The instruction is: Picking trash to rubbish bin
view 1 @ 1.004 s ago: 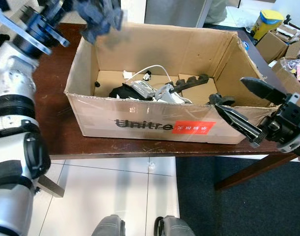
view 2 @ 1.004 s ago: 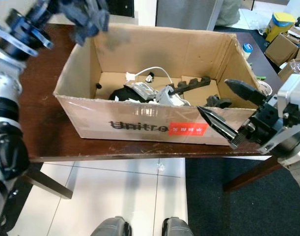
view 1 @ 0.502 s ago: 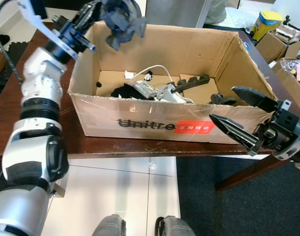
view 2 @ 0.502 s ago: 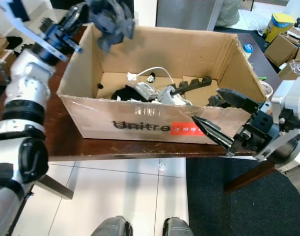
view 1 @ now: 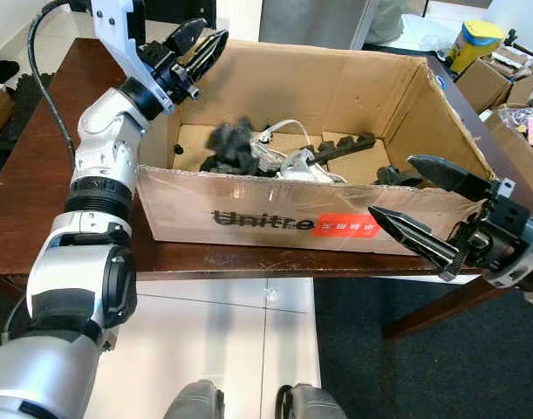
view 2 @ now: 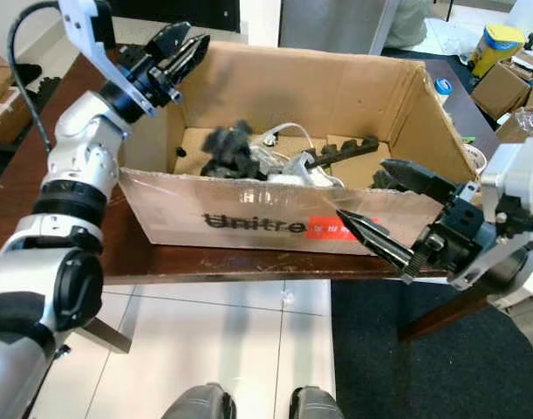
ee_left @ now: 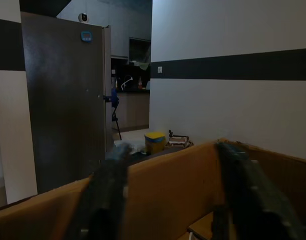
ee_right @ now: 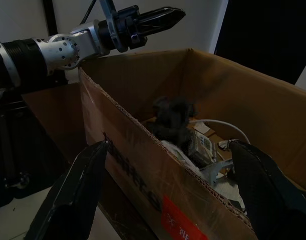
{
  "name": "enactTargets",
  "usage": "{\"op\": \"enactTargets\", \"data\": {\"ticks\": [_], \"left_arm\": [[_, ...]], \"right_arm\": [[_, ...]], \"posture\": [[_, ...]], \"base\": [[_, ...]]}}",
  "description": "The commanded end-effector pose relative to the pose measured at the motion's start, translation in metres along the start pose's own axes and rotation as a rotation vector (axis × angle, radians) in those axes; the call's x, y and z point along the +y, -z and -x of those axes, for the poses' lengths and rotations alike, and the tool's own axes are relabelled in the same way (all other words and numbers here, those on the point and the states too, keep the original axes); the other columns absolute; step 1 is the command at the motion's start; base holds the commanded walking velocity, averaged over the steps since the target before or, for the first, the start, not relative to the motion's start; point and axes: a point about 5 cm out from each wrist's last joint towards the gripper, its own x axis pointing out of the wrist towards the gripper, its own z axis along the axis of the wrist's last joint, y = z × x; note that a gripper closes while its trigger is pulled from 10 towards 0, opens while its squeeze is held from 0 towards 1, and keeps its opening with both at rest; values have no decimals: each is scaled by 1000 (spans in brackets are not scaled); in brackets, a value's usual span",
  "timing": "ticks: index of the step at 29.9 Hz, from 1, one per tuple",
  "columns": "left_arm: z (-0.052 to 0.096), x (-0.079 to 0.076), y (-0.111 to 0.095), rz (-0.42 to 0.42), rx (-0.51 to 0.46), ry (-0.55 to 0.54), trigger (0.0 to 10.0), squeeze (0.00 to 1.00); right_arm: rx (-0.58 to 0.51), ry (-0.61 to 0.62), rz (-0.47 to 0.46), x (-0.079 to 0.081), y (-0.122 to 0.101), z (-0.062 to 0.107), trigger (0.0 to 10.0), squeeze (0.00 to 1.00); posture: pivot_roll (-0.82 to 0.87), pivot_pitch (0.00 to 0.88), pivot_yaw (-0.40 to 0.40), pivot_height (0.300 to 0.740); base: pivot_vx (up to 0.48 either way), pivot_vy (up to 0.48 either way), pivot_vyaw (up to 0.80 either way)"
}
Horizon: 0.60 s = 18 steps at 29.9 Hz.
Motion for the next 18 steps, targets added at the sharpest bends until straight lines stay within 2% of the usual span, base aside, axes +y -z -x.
{"op": "enactTargets", "data": {"ticks": [1, 5, 6, 7, 8, 10, 12, 18], "left_arm": [[0, -4, 4, 8, -8, 10, 10000, 1000], [0, -2, -10, 73, -94, 36, 10000, 1000], [1, -2, -13, 96, -114, 61, 10000, 714], [1, -2, -13, 96, -114, 61, 10000, 714], [3, -3, -15, 123, -134, 95, 10000, 0], [7, -5, -20, 170, -166, 158, 10000, 0], [10, -4, -22, 191, -176, 169, 10000, 0], [21, 7, -28, 222, -191, 150, 10000, 0]], "right_arm": [[13, -17, 14, 4, -3, 0, 10000, 0], [12, -20, 11, 4, -3, 0, 10000, 0], [12, -22, 10, 5, -3, -1, 10000, 0], [12, -22, 10, 5, -3, -1, 10000, 0], [8, -30, 9, 6, -3, -1, 10000, 0], [3, -44, 7, 8, -3, -1, 10000, 0], [2, -50, 7, 9, -4, -1, 10000, 0], [-26, -80, 9, 12, -8, -1, 10000, 0]], "posture": [[61, 104, -16, 740], [61, 104, -16, 740], [61, 104, -16, 740], [61, 104, -16, 740], [61, 104, -16, 740], [68, 105, -14, 740], [68, 105, -14, 740], [69, 98, -16, 740]], "base": [[0, 0, 0], [0, 0, 0], [0, 0, 0], [0, 0, 0], [0, 0, 0], [0, 0, 0], [0, 0, 0], [0, 0, 0]]}}
